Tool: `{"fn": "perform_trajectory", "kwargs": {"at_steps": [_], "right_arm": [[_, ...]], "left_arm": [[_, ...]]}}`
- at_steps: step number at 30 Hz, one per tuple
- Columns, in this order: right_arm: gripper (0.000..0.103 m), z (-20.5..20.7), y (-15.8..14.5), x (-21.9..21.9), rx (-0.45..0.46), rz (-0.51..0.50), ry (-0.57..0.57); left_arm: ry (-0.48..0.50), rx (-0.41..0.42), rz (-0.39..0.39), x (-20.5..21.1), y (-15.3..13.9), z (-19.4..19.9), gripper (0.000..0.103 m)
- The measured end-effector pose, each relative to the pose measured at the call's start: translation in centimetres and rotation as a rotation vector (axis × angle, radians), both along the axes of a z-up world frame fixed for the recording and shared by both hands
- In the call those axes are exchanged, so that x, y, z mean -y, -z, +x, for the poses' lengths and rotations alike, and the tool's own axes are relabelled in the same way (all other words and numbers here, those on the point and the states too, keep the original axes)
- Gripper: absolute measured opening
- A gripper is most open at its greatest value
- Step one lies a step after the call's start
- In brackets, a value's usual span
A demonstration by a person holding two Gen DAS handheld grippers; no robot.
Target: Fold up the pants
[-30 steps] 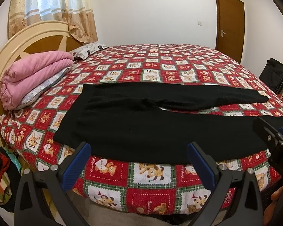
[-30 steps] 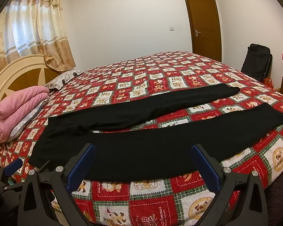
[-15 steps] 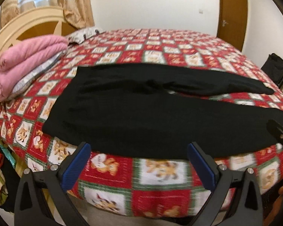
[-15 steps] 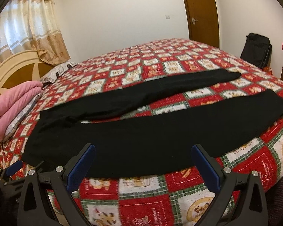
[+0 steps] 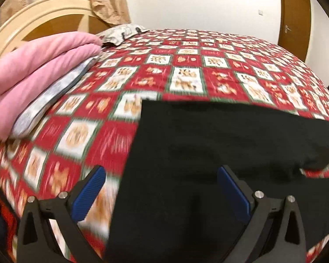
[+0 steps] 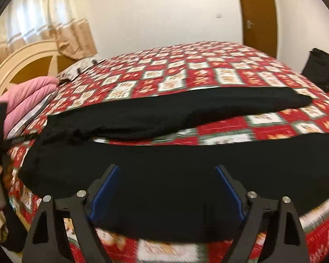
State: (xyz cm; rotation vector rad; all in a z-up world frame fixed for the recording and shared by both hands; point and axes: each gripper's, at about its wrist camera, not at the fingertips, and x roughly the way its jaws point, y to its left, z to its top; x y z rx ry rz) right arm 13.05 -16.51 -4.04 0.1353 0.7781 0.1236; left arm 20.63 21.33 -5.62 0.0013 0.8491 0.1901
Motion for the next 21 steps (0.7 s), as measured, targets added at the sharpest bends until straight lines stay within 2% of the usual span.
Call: {"fn": "perform_trajectory", "kwargs": {"at_steps": [3, 7, 10, 13, 18, 20, 21], "right_arm": [[0.086, 1.4, 0.2, -1.5, -0.021, -0.007, -0.038], [0.086, 2.6, 0.0, -2.4, -0.013, -0.010, -0.077], [0.086, 4.1, -0.4, -2.8, -0.011, -0.025, -0.106], [0.086, 6.1, -0.5, -3.0, -0.036, -0.020, -0.145], [0.085, 10.7, -0.8, -3.6, -0.072, -0.007, -0.236], [0.085, 12.9, -0.9, -3.9, -0.074, -0.038, -0.277], [0.085, 14.2, -0.8, -4.0, -0.070, -0.065, -0.295]], "left_arm": [[-0.017, -0.023, 0.013, -1.8, 0.4, 3.8, 0.101], [-0.041, -0.062, -0.030, -3.6, 1.1, 6.8, 0.082], [-0.031, -0.109, -0.059, -4.2, 2.3, 8.7, 0.072], [-0.014, -0.131, -0.065, -4.3, 3.2, 10.0, 0.070], [0.013, -0.106, -0.088, -4.2, 3.7, 10.8, 0.069], [0.027, -0.102, -0.110, -4.2, 3.7, 11.2, 0.067], [0.033, -0.097, -0.122, -4.2, 3.7, 11.4, 0.061]]}}
